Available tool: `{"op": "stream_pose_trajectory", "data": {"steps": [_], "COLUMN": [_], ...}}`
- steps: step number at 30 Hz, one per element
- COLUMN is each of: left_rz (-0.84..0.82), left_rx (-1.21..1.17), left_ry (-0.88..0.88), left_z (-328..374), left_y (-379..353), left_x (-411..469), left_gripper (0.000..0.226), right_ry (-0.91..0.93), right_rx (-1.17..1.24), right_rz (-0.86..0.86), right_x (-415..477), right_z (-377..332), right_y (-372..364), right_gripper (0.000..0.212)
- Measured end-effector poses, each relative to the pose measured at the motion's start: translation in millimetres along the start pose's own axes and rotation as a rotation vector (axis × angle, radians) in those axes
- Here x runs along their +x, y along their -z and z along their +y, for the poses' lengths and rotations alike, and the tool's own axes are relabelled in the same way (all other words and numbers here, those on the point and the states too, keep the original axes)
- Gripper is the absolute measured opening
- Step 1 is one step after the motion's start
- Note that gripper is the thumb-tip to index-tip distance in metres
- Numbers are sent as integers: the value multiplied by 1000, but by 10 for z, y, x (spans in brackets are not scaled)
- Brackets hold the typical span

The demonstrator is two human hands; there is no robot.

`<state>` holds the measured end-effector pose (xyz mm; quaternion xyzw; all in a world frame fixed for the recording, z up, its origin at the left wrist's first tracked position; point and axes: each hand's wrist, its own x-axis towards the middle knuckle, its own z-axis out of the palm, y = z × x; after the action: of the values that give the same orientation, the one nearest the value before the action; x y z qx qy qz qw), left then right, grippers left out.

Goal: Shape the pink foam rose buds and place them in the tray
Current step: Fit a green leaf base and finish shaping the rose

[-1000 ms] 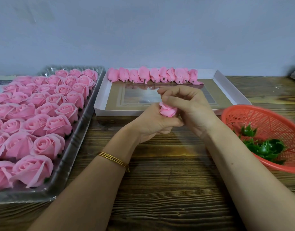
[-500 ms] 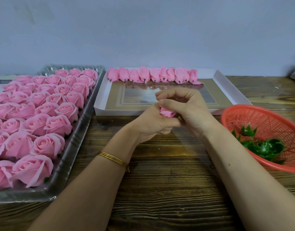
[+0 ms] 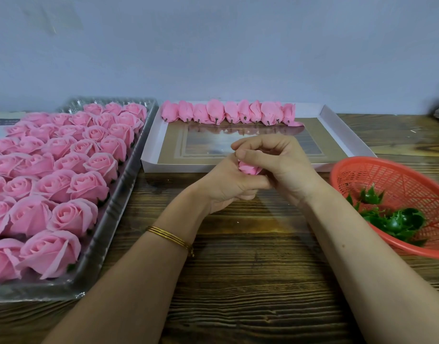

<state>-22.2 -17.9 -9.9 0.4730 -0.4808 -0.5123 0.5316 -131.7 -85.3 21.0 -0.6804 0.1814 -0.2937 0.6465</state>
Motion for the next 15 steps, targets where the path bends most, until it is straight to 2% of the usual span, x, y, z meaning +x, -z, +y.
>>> {"op": "stream_pose_trajectory", "data": {"steps": [3,8,12,15], "left_rz": [5,25,39,54], "left_rx": [-4,-26,-44,-46], "left_ry": [-5,0,2,6], "left_z": [4,-5,-15,-19], "left_y": [2,6,-1,0], "left_x": [-5,-4,4,9], "left_gripper": [19,20,30,24], "right_ry": [-9,-2,2,0], "right_rx": [16,36,31,35], "right_rz": [-10,-37,-54,-67], "right_x": [0,0,-4,-7], "right_z": [12,22,28,34], "right_y": [-5,10,15,16], "right_gripper": [6,24,23,23]}}
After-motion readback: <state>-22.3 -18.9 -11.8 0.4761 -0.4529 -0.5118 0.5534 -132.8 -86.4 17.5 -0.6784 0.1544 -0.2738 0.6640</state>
